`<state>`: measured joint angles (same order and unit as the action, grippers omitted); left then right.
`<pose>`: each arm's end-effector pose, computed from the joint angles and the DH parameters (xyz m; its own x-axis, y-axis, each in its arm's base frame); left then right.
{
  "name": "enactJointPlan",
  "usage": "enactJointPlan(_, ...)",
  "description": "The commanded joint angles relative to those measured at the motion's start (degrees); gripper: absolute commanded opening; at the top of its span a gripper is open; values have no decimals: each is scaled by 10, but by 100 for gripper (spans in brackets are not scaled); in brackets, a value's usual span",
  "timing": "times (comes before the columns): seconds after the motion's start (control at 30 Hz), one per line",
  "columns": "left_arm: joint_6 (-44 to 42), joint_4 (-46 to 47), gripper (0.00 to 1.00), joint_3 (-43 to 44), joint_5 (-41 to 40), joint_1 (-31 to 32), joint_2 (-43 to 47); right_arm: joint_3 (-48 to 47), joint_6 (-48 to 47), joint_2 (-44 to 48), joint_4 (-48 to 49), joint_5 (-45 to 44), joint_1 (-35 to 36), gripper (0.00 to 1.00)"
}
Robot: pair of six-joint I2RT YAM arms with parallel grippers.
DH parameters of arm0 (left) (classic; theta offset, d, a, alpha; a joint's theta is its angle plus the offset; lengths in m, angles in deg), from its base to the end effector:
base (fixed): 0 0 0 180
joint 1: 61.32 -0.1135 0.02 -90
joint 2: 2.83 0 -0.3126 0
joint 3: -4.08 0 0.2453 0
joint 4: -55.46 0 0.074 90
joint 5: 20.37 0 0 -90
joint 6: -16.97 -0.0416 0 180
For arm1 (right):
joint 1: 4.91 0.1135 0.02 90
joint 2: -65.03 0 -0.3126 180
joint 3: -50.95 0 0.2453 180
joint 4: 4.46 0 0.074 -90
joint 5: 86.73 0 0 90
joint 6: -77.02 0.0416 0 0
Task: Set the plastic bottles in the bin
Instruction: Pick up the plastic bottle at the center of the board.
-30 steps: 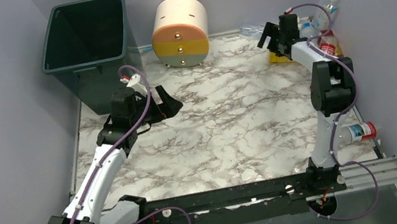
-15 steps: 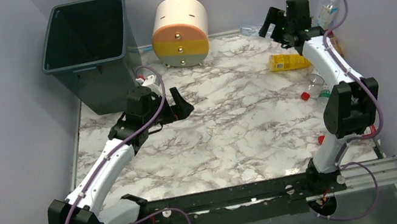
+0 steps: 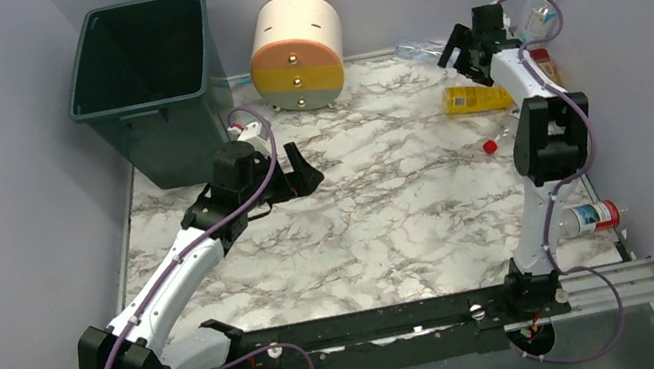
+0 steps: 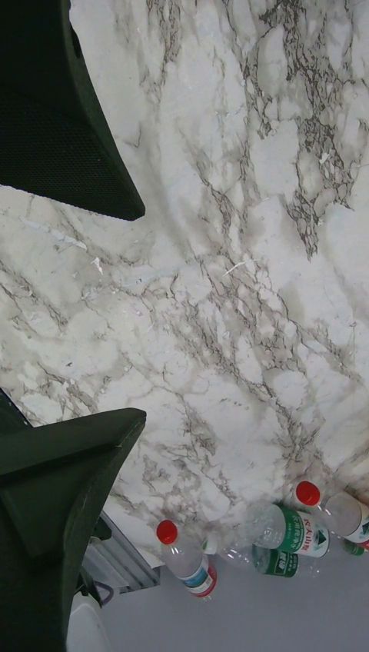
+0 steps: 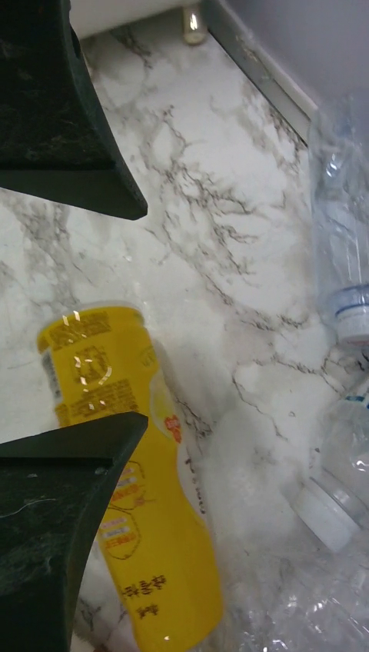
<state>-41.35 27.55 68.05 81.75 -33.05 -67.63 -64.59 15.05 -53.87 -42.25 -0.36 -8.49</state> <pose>0.2008 -0.1179 0.3377 -0.6887 -0.2126 -0.6931 0.3096 0.7782 -0.5464 0.5018 -0.0340 0.2968 -0.5281 0.5029 -0.6842 0.4056 0.8573 0.3171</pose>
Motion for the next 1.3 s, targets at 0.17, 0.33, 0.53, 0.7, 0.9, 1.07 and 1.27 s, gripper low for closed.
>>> enactJointPlan(0.17,-5,-11,99,8,-21,13,20,-91,-9,-87,11,-25,-15,100)
enactJointPlan(0.33,-3,-11,99,8,-23,20,15,-50,-7,-85,15,-2,-12,100)
enactJointPlan(0.53,-2,-6,99,14,-28,31,4,109,-1,-20,72,23,13,100)
enactJointPlan(0.7,2,2,99,14,-34,39,-6,247,11,55,123,41,34,99)
enactJointPlan(0.9,7,16,99,10,-39,51,-14,383,-8,161,172,45,75,99)
enactJointPlan(1.07,12,31,99,2,-39,60,-26,392,-30,249,137,7,77,99)
enactJointPlan(1.27,14,39,99,12,-44,73,-43,302,-102,297,82,7,74,99)
